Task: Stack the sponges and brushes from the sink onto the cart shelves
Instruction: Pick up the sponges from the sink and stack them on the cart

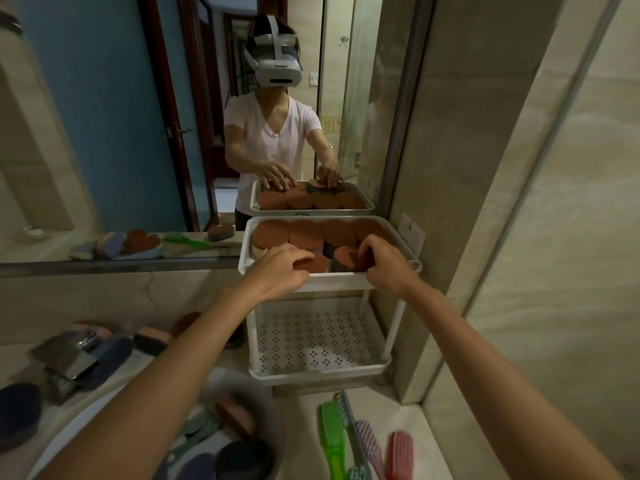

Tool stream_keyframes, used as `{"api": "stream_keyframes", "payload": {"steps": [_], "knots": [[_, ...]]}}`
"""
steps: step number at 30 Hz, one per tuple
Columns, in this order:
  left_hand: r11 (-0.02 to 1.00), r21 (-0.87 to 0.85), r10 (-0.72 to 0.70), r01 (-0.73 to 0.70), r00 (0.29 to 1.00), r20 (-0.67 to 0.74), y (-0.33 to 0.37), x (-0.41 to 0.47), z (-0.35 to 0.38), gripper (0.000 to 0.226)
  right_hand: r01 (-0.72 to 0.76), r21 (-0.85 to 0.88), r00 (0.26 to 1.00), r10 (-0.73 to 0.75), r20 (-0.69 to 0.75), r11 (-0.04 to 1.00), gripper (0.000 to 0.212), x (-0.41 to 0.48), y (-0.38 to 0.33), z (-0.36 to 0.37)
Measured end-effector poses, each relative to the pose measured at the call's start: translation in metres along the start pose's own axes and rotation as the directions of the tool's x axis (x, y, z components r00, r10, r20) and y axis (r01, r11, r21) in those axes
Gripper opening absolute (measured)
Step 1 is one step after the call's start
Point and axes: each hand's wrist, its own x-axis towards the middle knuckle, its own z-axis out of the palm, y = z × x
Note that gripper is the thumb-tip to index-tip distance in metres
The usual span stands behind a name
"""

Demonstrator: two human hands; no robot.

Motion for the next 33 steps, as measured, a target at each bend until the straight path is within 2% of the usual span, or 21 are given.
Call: {"api": "stream_keyframes", "payload": {"steps": [2,6,11,15,20,22,25,27,30,32,33], "knots": [[1.0,0.028,-0.01,0.01,1.0,-0.002,0.0,-0.003,0.003,0.067,-0.004,-0.016,1.0,0.004,0.001,1.0,0.023,-0.003,0.001,0.005],[0.998,0.06,0.002,-0.004,1.0,0.029,0.006,-0.001,0.006,0.052,-0.013,0.004,0.995,0.013,-0.099,1.0,0.021,-0.008,-0.001,0.011],[0.996,0.086,0.007,-0.011,0.999,0.045,0.019,0.003,0.01,0.05,-0.056,0.007,0.974,0.056,-0.219,0.998,0.018,-0.01,0.0,0.016],[0.991,0.131,0.022,-0.023,1.0,0.01,0.023,0.003,0.014,0.049,-0.061,0.031,0.973,0.066,-0.223,0.998,0.018,-0.011,0.002,0.018],[0.997,0.072,0.017,-0.011,0.996,-0.086,0.016,0.002,0.019,0.046,-0.015,0.037,0.958,0.025,-0.285,0.999,0.017,-0.015,0.001,0.021],[0.998,0.047,0.042,-0.035,0.987,-0.157,0.018,-0.004,0.02,0.043,0.065,0.06,0.931,-0.038,-0.362,0.996,0.018,-0.02,-0.003,0.026],[0.997,-0.038,0.048,-0.065,0.936,-0.349,0.017,-0.026,0.017,0.038,0.24,0.106,0.866,-0.163,-0.472,0.965,0.024,-0.036,-0.022,0.04],[0.992,-0.119,-0.02,-0.045,0.872,-0.49,0.011,-0.049,0.016,0.034,0.347,0.17,0.825,-0.214,-0.523,0.922,0.026,-0.049,-0.042,0.057],[0.969,-0.242,-0.18,0.041,0.791,-0.585,-0.015,-0.091,0.022,0.028,0.402,0.309,0.849,-0.225,-0.477,0.862,0.027,-0.074,-0.076,0.101],[0.939,-0.316,-0.298,0.133,0.773,-0.56,-0.045,-0.122,0.032,0.026,0.382,0.42,0.903,-0.237,-0.358,0.823,0.025,-0.093,-0.096,0.139],[0.919,-0.339,-0.366,0.203,0.761,-0.535,-0.062,-0.138,0.038,0.025,0.345,0.458,0.936,-0.262,-0.237,0.819,0.023,-0.101,-0.106,0.159]]}}
